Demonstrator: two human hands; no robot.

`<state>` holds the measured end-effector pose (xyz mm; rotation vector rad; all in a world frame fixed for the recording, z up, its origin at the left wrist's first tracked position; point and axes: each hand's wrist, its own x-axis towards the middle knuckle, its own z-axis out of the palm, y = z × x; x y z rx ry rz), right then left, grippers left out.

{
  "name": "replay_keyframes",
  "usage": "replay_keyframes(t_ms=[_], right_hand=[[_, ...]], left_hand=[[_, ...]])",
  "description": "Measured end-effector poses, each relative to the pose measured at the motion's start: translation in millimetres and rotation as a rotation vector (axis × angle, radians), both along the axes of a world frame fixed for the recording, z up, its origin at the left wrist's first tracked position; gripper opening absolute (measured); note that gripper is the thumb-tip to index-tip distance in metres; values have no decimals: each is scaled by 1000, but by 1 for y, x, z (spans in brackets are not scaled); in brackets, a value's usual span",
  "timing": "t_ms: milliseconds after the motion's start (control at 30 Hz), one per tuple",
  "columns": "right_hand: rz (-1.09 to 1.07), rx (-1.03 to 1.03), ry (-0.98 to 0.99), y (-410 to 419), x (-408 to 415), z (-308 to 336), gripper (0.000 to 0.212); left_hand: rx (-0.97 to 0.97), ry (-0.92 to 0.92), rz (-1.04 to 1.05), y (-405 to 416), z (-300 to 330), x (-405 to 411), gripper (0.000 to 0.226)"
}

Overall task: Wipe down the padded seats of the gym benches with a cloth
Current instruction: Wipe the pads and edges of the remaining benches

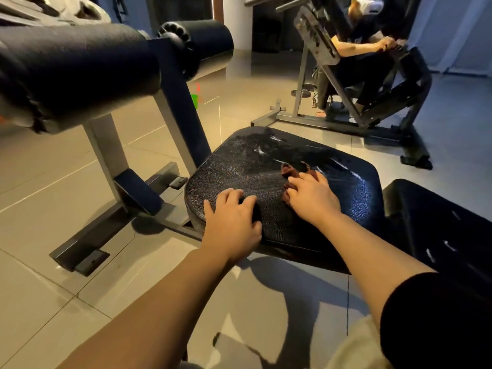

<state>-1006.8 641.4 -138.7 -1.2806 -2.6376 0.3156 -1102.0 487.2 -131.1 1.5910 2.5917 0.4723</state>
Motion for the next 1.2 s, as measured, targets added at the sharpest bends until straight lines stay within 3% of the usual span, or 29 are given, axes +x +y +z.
replay_keyframes(t_ms=[100, 267, 367, 533, 667, 867, 1100, 1200], right_hand=[[-53, -8, -27, -14, -13, 4, 40], [248, 34, -6, -80, -46, 5, 43], [254, -68, 39, -83, -31, 8, 41], [138, -71, 7, -57, 25, 9, 45], [-81, -58, 14, -25, 71, 7, 46], [-248, -85, 41, -28, 59, 1, 48], [180, 57, -7, -66, -41, -10, 54], [251, 122, -61, -54, -75, -17, 54]], left_hand=[[0, 6, 60, -12, 0, -13, 59], [13, 24, 81, -22, -2, -19, 60], [90, 29, 34, -17, 2, -5, 58], [29, 57, -101, 2, -4, 20, 59], [-35, 85, -190, 16, -8, 35, 60], [17, 64, -123, 12, -5, 9, 59], [33, 27, 39, -1, -6, -41, 52], [26, 17, 83, -4, -8, -61, 54]])
